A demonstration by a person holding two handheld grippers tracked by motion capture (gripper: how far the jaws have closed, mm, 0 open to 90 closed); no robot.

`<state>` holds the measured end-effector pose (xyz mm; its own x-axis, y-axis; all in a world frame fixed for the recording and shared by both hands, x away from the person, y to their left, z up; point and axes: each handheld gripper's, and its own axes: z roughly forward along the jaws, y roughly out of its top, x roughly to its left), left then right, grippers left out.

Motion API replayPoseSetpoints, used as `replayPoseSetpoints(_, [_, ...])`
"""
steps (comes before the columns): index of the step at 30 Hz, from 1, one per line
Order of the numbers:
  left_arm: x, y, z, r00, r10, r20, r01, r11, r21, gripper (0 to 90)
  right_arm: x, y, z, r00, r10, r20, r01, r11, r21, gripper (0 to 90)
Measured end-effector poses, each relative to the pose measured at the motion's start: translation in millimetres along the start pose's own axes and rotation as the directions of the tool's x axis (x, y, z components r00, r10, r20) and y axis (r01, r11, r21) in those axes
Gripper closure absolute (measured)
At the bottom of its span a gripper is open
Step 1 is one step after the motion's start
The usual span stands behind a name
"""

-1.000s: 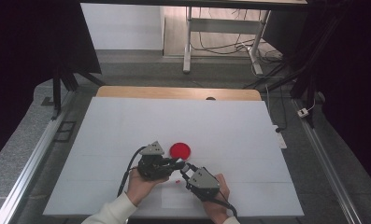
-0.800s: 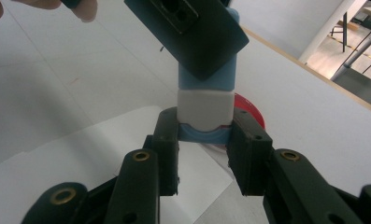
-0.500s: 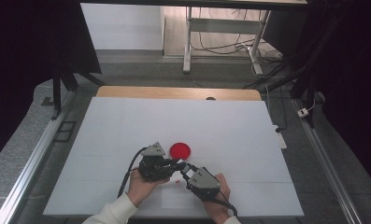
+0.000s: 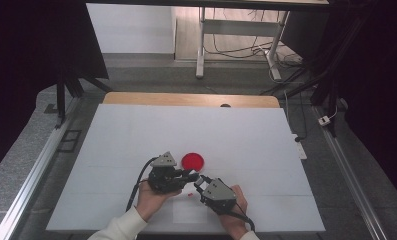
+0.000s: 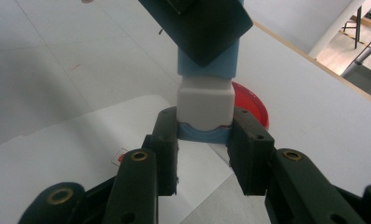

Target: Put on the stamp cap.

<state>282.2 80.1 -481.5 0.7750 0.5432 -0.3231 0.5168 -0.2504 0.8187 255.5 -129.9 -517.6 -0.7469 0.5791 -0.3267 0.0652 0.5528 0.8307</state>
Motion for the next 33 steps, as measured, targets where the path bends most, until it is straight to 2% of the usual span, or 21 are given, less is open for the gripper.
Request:
replayPoseSetpoints(10, [0.5, 1.0, -2.6, 1.0000, 0.004, -0.002, -0.004, 0.9999, -0.015, 75.6, -6.0, -4.1, 3.6, 0.9977, 0.054, -0.041, -0.053, 0.998, 0.014, 52.4])
replayPoseSetpoints(18, [4.2, 2.4, -6.2, 0.9998, 0.010, -0.015, -0.010, 0.9998, -0.017, 75.6, -12.5, -8.0, -0.2, 0.9953, 0.071, -0.066, -0.069, 0.997, 0.031, 46.8])
replayPoseSetpoints(22, [6.6, 3.5, -10.0, 0.9996, 0.013, -0.027, -0.013, 0.9997, -0.022, 75.5, -23.9, -14.8, -8.3, 0.9929, 0.092, -0.075, -0.090, 0.995, 0.037, 46.1])
replayPoseSetpoints(33, [12.1, 5.3, -19.3, 0.9969, 0.036, -0.070, -0.038, 0.9991, -0.019, 75.5, -65.3, -34.3, -41.8, 0.9849, 0.164, -0.055, -0.161, 0.986, 0.051, 46.3])
